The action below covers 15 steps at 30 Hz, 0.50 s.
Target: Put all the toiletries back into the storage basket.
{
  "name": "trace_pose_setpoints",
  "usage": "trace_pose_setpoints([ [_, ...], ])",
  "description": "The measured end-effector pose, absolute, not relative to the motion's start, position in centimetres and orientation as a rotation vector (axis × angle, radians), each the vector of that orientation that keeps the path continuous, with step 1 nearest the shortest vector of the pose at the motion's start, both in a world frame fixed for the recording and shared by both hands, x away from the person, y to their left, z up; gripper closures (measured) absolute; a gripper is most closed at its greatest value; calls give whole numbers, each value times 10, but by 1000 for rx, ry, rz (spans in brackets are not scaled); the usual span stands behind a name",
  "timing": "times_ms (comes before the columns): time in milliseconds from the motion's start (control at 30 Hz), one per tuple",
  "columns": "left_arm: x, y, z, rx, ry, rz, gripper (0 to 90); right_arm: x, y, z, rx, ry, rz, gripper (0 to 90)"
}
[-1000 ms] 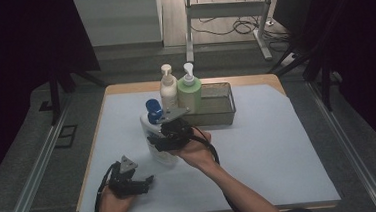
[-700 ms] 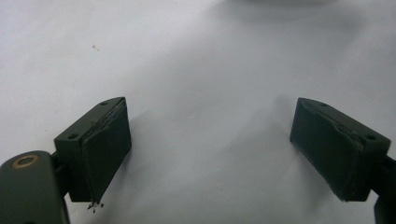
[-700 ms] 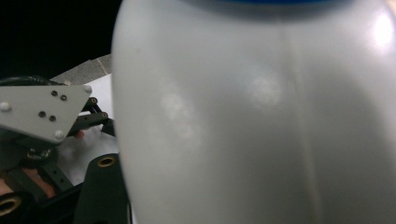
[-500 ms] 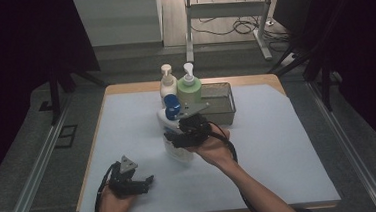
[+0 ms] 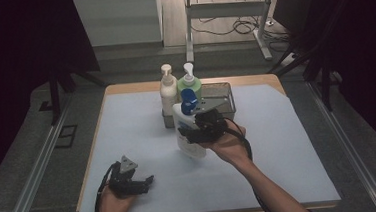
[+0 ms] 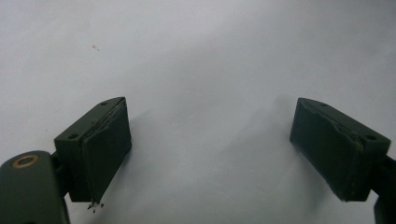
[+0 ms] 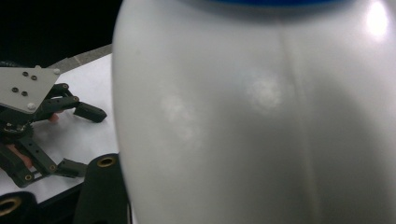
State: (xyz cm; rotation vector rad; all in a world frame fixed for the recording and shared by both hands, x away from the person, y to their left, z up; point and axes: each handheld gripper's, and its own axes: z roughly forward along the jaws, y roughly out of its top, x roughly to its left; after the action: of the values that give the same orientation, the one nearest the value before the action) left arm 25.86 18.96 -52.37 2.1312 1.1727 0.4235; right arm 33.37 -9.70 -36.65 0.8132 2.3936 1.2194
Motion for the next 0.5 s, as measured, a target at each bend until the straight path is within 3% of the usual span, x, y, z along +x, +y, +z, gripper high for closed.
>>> trace_pose_setpoints([
  [500,259,190,-524,2129,1173,421,121,333,-139,-352,898,2318,1204,401],
])
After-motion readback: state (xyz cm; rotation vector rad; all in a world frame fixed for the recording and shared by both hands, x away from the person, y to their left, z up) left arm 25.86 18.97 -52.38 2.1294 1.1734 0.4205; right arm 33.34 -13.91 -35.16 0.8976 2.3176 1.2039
